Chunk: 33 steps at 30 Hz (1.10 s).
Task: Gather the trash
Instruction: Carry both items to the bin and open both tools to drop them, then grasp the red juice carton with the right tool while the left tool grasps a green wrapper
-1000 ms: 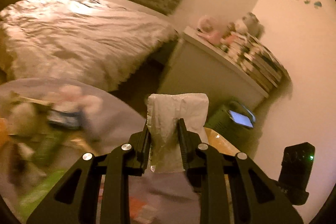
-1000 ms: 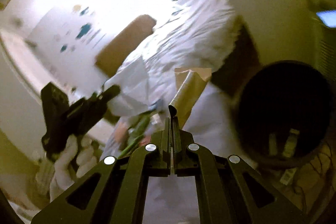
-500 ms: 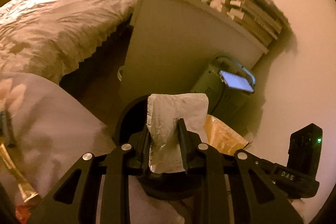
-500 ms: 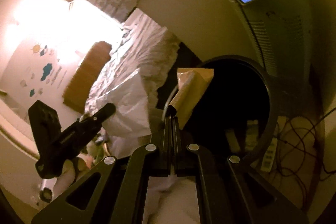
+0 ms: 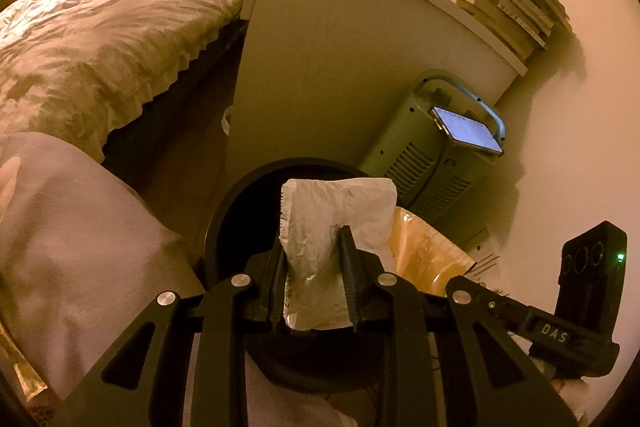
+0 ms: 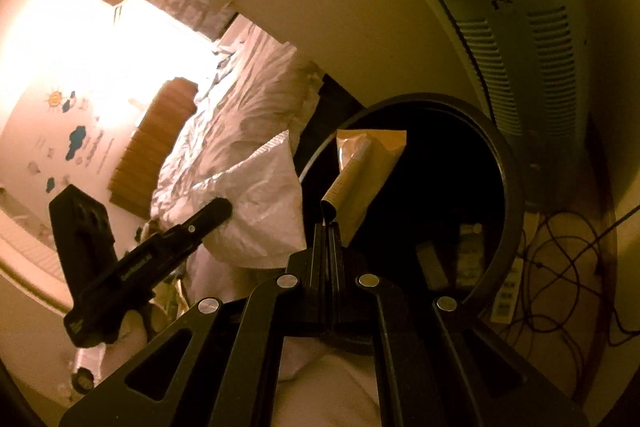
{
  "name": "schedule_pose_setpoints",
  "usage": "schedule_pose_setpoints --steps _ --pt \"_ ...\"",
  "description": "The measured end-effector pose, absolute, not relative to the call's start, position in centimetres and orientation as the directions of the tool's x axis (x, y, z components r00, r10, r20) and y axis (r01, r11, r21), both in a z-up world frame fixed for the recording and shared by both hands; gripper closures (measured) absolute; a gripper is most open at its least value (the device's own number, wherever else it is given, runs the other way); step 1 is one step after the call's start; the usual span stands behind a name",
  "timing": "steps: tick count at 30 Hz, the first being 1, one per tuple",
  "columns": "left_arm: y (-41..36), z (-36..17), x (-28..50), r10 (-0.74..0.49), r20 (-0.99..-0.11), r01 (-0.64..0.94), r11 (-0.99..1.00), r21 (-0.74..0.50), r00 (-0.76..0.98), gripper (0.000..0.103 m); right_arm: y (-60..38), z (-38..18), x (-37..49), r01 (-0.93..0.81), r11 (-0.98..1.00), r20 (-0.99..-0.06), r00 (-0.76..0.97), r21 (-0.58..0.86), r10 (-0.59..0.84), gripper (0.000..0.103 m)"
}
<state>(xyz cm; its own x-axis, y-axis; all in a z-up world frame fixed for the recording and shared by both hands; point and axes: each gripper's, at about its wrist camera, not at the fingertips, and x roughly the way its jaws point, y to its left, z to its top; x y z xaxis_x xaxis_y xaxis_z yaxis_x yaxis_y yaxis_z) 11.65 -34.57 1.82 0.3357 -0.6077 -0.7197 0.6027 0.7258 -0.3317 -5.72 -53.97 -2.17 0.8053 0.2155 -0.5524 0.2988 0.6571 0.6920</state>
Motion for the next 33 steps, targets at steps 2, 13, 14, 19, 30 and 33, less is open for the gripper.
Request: schedule_pose_setpoints --steps 2,13,14,19,30,33 --pt "-34.7 1.7 11.8 -0.606 -0.723 0.605 0.724 -0.330 0.331 0.077 -53.9 -2.1 -5.6 0.303 0.657 -0.557 0.803 0.690 0.214 0.100" --pt "-33.6 3.2 10.2 -0.592 -0.710 0.623 0.732 -0.277 0.380 0.022 -52.9 -1.1 -6.0 0.313 0.670 -0.567 0.801 0.673 0.195 0.048" --pt "-33.3 3.5 10.0 -0.596 -0.706 0.626 0.729 -0.276 0.383 0.021 -52.6 -0.9 -6.0 0.309 0.679 -0.568 0.800 0.667 0.194 0.048" --pt "-31.0 5.1 8.3 -0.612 -0.677 0.638 0.722 -0.268 0.408 0.021 -50.4 0.6 -5.8 0.263 0.723 -0.560 0.803 0.639 0.203 0.040" --pt "-20.5 6.7 5.6 -0.542 -0.653 0.580 0.793 -0.188 0.529 0.021 -42.2 3.9 -3.1 0.073 0.836 -0.561 0.773 0.543 0.297 0.035" --pt "-16.1 6.4 5.2 -0.483 -0.661 0.525 0.837 -0.155 0.575 0.021 -39.4 4.5 -2.3 0.015 0.863 -0.571 0.755 0.505 0.321 0.035"
